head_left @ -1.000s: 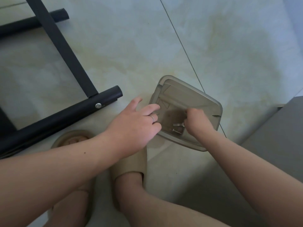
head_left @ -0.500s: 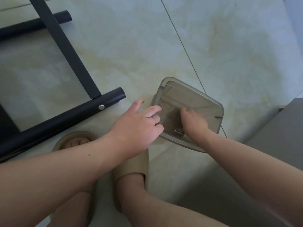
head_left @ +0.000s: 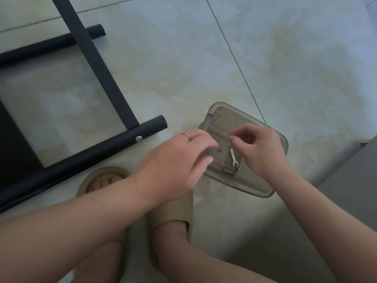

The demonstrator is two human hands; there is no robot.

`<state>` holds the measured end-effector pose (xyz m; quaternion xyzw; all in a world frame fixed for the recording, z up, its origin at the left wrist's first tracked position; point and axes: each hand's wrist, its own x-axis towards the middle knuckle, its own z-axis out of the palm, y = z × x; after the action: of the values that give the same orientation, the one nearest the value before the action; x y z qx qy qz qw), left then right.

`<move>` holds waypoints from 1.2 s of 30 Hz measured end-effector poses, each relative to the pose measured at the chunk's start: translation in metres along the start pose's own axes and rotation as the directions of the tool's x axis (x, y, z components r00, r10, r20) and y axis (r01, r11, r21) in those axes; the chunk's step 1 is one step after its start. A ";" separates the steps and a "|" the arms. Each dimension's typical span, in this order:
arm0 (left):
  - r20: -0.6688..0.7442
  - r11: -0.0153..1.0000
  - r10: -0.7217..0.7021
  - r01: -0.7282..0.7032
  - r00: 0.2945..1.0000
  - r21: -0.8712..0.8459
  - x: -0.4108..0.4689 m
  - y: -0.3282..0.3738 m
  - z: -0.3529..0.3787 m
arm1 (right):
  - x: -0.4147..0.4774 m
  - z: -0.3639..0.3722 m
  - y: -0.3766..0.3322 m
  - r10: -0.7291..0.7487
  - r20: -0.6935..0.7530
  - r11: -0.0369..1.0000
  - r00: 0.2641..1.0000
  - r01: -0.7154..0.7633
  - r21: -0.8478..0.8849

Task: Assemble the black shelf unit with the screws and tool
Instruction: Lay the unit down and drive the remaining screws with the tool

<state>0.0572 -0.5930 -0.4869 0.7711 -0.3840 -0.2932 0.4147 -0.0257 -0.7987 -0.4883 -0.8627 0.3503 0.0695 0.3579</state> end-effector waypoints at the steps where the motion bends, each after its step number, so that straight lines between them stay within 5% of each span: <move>1: -0.019 0.968 -0.166 0.160 0.986 -0.193 0.001 0.005 -0.005 | -0.007 -0.002 -0.013 -0.038 -0.006 0.993 0.999 0.039 0.112; 3: 0.068 0.718 -0.471 0.427 0.880 -0.551 0.005 0.010 -0.015 | -0.020 -0.003 -0.041 -0.146 -0.019 0.952 0.989 0.146 0.267; 5: 0.277 0.385 -0.599 0.573 0.751 -0.724 0.007 0.010 -0.026 | -0.030 -0.001 -0.063 -0.254 -0.002 0.904 0.967 0.238 0.355; 8: 0.461 0.062 -0.552 0.586 0.695 -0.808 0.002 0.005 -0.044 | -0.040 0.008 -0.090 -0.364 0.020 0.856 0.931 0.326 0.402; 10: 0.494 -0.035 -0.497 0.552 0.714 -0.833 -0.001 0.001 -0.055 | -0.043 0.016 -0.104 -0.429 0.045 0.837 0.902 0.379 0.395; 19: 0.366 0.019 -0.577 0.461 0.730 -0.887 -0.023 -0.010 -0.104 | -0.036 0.034 -0.123 -0.438 0.051 0.831 0.898 0.382 0.404; 24: 0.239 0.014 -0.643 0.323 0.728 -0.946 -0.033 -0.029 -0.127 | -0.024 0.046 -0.123 -0.505 0.181 0.859 0.844 0.471 0.201; 29: 0.205 0.003 -0.697 0.289 0.687 -0.957 -0.042 -0.049 -0.135 | -0.011 0.052 -0.128 -0.651 0.329 0.712 0.684 0.701 -0.047; 36: 0.194 0.005 -0.744 0.295 0.639 -0.955 -0.037 -0.068 -0.123 | 0.010 0.065 -0.137 -0.632 0.541 0.498 0.556 0.825 -0.266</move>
<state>0.1560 -0.4863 -0.4805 0.4820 0.2836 -0.4404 0.7024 0.0799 -0.6927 -0.4625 -0.9575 -0.1621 0.1576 0.1792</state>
